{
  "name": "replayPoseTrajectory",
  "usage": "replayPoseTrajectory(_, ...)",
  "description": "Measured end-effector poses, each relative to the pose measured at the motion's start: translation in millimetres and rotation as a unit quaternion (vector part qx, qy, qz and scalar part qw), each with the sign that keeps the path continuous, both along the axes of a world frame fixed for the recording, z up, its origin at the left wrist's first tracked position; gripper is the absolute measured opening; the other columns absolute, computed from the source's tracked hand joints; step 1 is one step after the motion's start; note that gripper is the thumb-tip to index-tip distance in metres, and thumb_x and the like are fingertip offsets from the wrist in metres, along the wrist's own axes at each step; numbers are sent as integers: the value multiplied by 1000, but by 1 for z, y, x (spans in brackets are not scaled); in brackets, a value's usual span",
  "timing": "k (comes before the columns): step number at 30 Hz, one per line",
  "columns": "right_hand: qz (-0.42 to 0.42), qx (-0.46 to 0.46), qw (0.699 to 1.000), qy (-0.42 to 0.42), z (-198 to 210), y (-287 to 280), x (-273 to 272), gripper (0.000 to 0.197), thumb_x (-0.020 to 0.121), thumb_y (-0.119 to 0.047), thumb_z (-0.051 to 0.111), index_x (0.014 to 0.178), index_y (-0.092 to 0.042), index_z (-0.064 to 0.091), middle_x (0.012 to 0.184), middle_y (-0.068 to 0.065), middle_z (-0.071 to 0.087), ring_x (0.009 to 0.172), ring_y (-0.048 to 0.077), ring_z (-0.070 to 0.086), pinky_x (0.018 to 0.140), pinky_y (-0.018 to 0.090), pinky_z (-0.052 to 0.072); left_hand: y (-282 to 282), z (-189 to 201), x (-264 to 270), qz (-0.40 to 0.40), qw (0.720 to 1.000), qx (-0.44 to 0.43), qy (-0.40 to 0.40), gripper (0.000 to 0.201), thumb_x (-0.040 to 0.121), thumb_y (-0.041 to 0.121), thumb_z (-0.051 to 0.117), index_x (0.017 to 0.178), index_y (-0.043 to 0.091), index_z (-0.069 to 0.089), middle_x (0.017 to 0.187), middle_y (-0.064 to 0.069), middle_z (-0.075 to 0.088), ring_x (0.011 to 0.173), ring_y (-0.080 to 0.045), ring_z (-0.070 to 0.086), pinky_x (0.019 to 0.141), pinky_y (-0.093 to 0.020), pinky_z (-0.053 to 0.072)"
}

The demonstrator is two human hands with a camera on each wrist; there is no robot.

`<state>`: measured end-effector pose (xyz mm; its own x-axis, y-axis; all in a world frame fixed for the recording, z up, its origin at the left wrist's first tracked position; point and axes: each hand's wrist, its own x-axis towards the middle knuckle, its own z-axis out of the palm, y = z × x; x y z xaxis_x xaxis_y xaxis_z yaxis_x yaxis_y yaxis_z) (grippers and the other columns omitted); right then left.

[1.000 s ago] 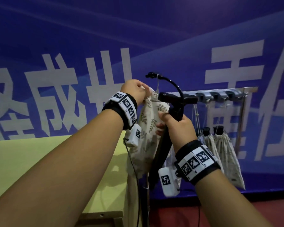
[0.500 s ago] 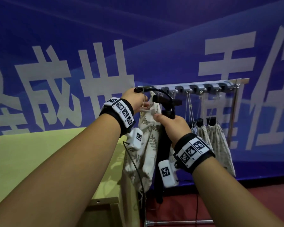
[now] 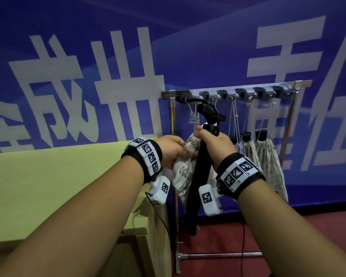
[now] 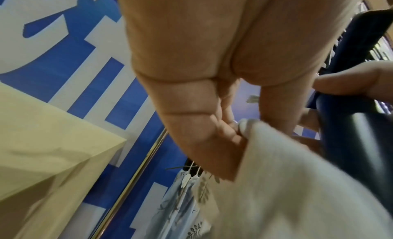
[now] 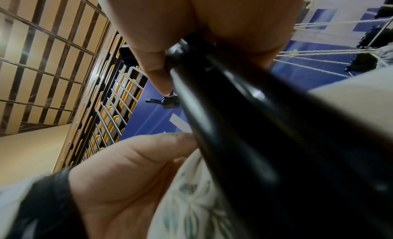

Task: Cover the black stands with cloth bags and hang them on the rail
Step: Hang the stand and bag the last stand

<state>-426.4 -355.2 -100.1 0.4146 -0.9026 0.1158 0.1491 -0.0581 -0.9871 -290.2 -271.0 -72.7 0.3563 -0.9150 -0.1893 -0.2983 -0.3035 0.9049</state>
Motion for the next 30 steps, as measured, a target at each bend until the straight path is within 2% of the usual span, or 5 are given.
replayPoseTrajectory(8, -2, -35, 997, 69, -22, 4, 3, 39, 58, -47, 79, 85, -19, 78, 84, 6, 80, 86, 33, 78, 84, 63, 64, -23, -12, 17, 184, 983, -18, 6, 25, 85, 5, 75, 107, -7, 71, 97, -26, 75, 92, -40, 75, 89, -60, 60)
replayPoseTrajectory(13, 78, -16, 993, 84, -28, 12, 3, 26, 74, -31, 81, 89, -10, 74, 81, 20, 72, 73, 39, 72, 78, 68, 61, -20, -13, 11, 212, 971, -55, 93, 16, 99, -3, 49, 84, 3, 51, 43, -10, 55, 37, -19, 59, 40, -24, 50)
replayPoseTrajectory(18, 95, 67, 993, 17, -38, 9, 9, 16, 87, -13, 74, 98, -2, 69, 84, 18, 63, 68, 34, 69, 74, 60, 64, -18, -26, 14, 170, 981, -42, 84, 28, 80, -11, 45, 98, 4, 59, 92, -24, 54, 76, -34, 63, 67, -35, 55)
replayPoseTrajectory(21, 88, 77, 993, 1, -46, 5, 14, 23, 77, -18, 80, 93, -7, 69, 82, 18, 63, 68, 35, 68, 78, 59, 65, -24, -32, 18, 101, 994, -20, 20, 43, 96, -10, 50, 138, 0, 58, 134, -25, 61, 87, -23, 67, 73, -27, 56)
replayPoseTrajectory(30, 67, 27, 996, 43, -81, -16, 32, 26, 74, -24, 85, 96, -11, 79, 79, 10, 78, 74, 33, 74, 85, 56, 62, -46, -51, 28, 43, 982, 42, -180, 15, 96, 12, 67, 106, 20, 59, 89, -1, 64, 73, -16, 64, 60, -25, 56)
